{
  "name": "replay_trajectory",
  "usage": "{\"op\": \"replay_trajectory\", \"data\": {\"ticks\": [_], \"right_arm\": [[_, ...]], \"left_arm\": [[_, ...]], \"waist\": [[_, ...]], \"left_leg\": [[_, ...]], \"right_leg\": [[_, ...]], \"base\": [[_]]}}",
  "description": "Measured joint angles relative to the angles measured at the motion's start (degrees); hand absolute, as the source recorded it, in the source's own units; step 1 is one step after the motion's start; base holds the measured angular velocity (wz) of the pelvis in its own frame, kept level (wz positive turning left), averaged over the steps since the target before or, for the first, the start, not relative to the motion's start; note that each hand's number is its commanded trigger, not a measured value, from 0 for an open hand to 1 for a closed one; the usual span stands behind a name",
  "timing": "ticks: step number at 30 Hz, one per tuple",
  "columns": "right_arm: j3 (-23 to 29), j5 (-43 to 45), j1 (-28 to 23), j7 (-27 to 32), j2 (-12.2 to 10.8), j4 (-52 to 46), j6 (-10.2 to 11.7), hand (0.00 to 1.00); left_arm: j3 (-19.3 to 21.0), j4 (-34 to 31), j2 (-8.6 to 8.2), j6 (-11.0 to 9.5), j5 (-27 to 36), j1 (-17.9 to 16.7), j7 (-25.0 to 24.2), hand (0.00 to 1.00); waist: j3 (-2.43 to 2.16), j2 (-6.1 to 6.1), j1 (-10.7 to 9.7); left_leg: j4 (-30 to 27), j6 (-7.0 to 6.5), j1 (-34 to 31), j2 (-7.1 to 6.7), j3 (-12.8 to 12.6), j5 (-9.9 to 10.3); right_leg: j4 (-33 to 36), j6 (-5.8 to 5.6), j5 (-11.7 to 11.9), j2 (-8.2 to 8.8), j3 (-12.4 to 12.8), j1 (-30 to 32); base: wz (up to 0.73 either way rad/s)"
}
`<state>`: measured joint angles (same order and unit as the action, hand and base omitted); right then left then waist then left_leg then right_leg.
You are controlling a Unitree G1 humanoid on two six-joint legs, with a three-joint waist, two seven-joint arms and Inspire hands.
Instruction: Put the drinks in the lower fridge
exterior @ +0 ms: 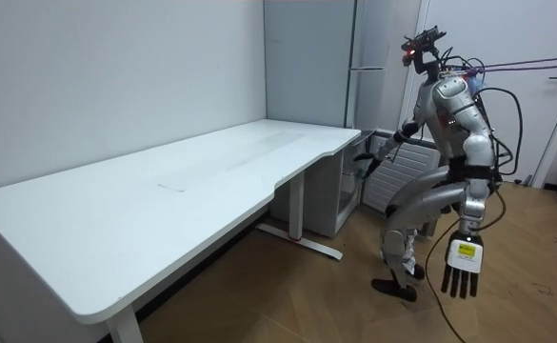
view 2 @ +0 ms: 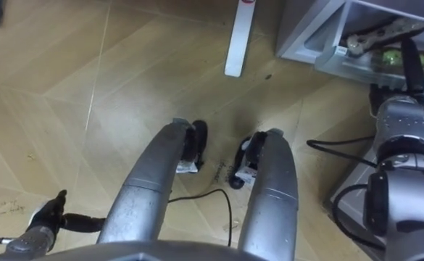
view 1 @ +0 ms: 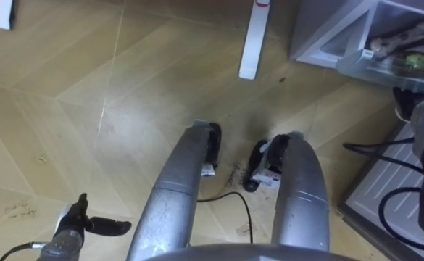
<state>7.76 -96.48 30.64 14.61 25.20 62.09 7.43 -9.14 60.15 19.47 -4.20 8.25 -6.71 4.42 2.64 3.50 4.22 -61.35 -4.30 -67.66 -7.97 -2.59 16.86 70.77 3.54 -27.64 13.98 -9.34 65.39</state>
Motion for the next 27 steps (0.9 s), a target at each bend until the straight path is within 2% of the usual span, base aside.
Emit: {"op": "replay_trajectory", "data": {"ticks": [3,5,7,10,27], "right_arm": [[-0.95,0.35,1.92,0.03,0.53,-0.75,0.51,0.00],[-0.96,1.23,1.90,0.45,0.69,-4.09,0.89,0.00],[-3.13,3.39,1.19,0.41,0.70,-7.31,1.22,0.00],[-4.13,3.83,1.20,1.00,0.72,-8.47,1.39,0.00],[-5.33,4.18,1.32,1.50,0.76,-9.50,1.37,0.00]], "left_arm": [[-0.08,-1.37,0.00,-0.29,-0.37,-1.05,-0.02,0.00],[0.11,-3.59,0.00,-0.34,-0.41,-3.25,-0.01,0.00],[0.11,-5.92,0.00,0.11,-0.50,-6.77,-0.04,0.00],[0.11,-7.14,0.00,0.46,-0.47,-8.03,-0.14,0.00],[-0.12,-10.89,-0.01,0.49,-0.33,-10.45,-1.65,0.00]], "waist": [[-0.01,-0.02,0.41],[-0.02,-0.04,0.59],[-0.03,-0.05,0.02],[-0.03,-0.05,0.49],[-0.04,-0.04,0.91]], "left_leg": [[0.07,0.27,0.67,0.20,-0.03,0.13],[0.06,0.44,0.70,0.35,-0.06,0.23],[0.07,0.62,1.47,0.42,-0.06,0.37],[0.10,0.80,1.82,0.43,-0.04,0.25],[0.46,1.40,2.92,0.34,0.01,-0.14]], "right_leg": [[0.04,0.28,-0.15,-0.06,-0.11,-0.60],[0.07,0.46,-0.25,-0.13,-0.16,-0.61],[0.06,0.64,-0.36,-0.19,-0.14,-1.28],[0.17,0.97,-0.53,-0.15,-0.14,-1.56],[0.33,1.03,-0.52,0.16,-0.22,-2.48]], "base": [[0.00],[-0.02],[-0.05],[0.00],[0.00]]}}
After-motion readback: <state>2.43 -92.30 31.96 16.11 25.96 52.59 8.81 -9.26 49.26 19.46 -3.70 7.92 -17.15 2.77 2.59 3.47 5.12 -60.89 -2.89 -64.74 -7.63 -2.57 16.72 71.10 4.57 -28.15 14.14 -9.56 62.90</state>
